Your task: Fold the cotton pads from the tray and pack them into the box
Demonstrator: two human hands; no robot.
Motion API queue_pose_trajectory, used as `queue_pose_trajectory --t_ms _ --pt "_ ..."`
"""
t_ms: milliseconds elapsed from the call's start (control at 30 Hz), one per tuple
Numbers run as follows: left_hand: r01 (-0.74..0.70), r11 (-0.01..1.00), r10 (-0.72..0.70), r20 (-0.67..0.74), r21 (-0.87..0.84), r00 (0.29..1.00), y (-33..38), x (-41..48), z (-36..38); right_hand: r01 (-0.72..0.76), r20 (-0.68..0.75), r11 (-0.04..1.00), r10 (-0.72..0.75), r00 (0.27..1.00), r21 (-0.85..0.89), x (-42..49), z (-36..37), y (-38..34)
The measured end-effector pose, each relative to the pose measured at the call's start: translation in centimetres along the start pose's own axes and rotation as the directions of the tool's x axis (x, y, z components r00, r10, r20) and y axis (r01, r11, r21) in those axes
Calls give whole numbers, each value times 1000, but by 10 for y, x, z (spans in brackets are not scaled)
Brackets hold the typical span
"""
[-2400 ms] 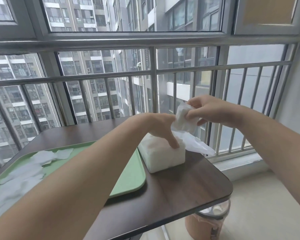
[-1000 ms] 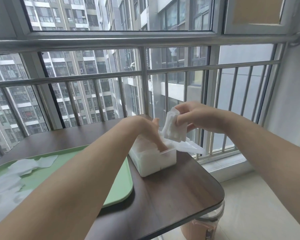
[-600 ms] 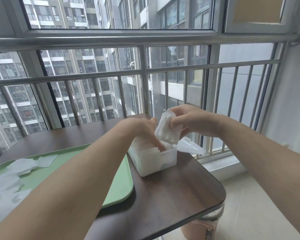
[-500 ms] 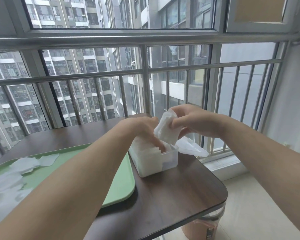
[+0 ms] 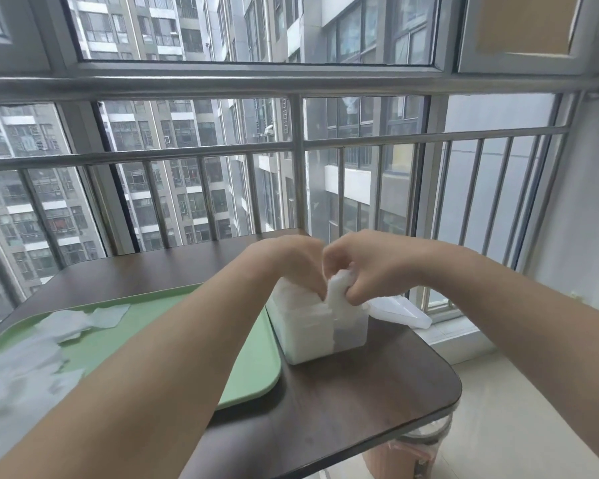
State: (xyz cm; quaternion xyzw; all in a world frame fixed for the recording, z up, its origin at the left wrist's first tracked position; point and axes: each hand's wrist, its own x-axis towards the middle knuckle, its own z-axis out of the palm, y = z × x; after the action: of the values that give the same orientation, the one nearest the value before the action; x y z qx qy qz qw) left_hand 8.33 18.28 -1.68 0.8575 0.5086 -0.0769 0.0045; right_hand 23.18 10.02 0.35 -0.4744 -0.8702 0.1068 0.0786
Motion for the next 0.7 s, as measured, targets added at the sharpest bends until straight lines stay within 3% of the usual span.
queue_pose_trajectory --t_ms 133,267,533,700 --pt "-24 1000 24 15 6 1000 2 -6 -2 2 116 980 22 993 -197 6 -2 -13" --pt "24 999 -25 20 26 1000 -1 -4 1 -17 188 992 41 981 -126 5 -4 -13" --pt "100 995 -100 15 6 995 2 2 5 35 102 911 8 995 -411 5 10 -12" --pt "93 996 -93 25 -6 995 2 0 5 31 85 908 5 996 -419 10 11 -10"
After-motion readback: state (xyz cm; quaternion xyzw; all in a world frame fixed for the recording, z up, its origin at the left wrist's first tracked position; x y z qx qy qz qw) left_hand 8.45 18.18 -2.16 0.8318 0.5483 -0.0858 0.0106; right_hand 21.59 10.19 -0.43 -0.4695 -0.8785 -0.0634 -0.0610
